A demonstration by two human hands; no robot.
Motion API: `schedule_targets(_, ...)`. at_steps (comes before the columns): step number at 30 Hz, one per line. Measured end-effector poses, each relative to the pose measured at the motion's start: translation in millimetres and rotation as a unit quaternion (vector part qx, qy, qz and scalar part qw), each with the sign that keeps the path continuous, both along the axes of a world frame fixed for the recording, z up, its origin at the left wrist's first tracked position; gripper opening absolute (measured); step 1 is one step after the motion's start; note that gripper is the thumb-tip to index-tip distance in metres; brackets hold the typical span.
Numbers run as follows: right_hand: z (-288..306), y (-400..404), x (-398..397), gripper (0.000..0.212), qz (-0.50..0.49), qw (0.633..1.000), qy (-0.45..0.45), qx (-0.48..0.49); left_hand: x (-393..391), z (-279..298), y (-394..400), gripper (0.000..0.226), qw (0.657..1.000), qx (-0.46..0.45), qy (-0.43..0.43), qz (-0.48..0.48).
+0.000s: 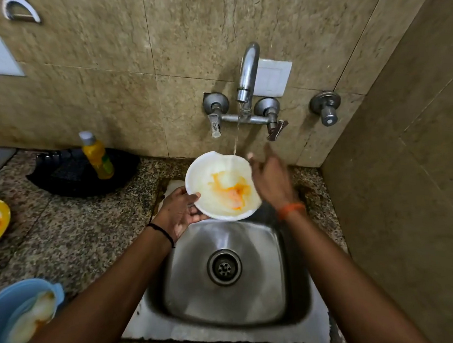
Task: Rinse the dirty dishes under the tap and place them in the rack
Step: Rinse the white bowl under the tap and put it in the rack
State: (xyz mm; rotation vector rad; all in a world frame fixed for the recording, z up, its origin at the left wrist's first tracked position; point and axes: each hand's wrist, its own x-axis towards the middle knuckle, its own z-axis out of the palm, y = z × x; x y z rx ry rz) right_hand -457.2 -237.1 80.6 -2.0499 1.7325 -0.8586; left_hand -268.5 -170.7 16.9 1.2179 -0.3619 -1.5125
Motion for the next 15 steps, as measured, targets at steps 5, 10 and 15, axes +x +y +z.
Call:
schedule_targets(5,-56.8,57.6,-10.5,0.094,0.276,0.906,0.321,0.003,0.7,-6.3,-0.1,0.029,1.000,-0.009,-0.016,0.011)
schedule_targets(10,-56.4,58.8,-8.2,0.118,0.239,0.900,0.364,0.028,-2.8,-14.4,-1.3,0.026,0.999,-0.011,-0.032,0.018)
schedule_targets(15,-57.5,52.4,-13.2,0.118,0.240,0.907,0.346,0.021,-2.1,-19.6,2.3,0.029,0.999,-0.002,-0.051,0.010)
